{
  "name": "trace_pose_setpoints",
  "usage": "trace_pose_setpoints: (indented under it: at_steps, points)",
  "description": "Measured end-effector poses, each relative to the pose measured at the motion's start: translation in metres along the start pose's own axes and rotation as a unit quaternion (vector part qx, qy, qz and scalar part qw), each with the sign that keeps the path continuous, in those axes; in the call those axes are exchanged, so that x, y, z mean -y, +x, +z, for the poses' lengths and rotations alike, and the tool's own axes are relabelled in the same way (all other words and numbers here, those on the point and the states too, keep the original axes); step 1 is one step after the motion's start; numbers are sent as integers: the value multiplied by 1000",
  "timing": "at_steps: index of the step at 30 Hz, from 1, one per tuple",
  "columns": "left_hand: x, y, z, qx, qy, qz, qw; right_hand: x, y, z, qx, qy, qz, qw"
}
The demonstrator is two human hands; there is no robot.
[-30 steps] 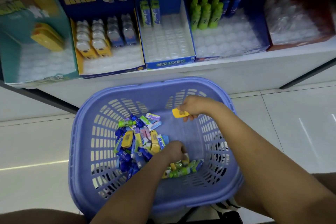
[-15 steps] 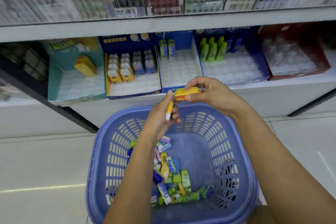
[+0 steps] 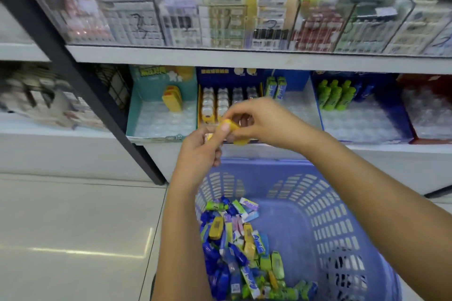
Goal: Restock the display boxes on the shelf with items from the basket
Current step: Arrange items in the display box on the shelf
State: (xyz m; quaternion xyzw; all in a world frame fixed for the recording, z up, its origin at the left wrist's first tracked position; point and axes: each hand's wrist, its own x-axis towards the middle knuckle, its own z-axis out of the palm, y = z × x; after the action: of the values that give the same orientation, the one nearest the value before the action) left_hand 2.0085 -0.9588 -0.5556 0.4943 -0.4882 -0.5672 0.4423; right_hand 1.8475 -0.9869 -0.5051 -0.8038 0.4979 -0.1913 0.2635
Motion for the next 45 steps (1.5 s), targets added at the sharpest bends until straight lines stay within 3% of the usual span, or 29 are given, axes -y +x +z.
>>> trace_pose_setpoints:
  at_steps: [4, 8, 17, 24, 26, 29, 32, 36, 41, 45]
  points:
    - [6, 5, -34, -178, -118, -64, 975, 9, 60, 16, -126, 38, 38, 991]
    - [9, 10, -60, -243, -226, -107, 937, 16, 115, 46, -142, 11, 33, 989]
    - [20, 7, -82, -257, -229, -102, 933, 18, 140, 91, -105, -90, 20, 990]
    - [20, 13, -90, -265, -249, -169, 916, 23, 149, 90, -76, -161, 6, 984]
    - [22, 13, -91, -257, -272, -147, 916, 17, 149, 95, -91, -117, -3, 989]
    - [22, 11, -90, -231, -299, -99, 921, 12, 149, 100, -125, -188, -41, 973]
    - [19, 16, -90, -215, -272, -107, 932, 7, 154, 100, -66, -278, -45, 957]
    - [22, 6, -86, -181, -223, -51, 957, 5, 157, 103, -76, -359, -56, 929]
    - [12, -4, -82, -163, -259, -29, 952, 18, 152, 92, -50, -264, -14, 963]
    - [7, -7, -79, -193, -261, -65, 944, 31, 86, 81, -91, -115, -98, 984]
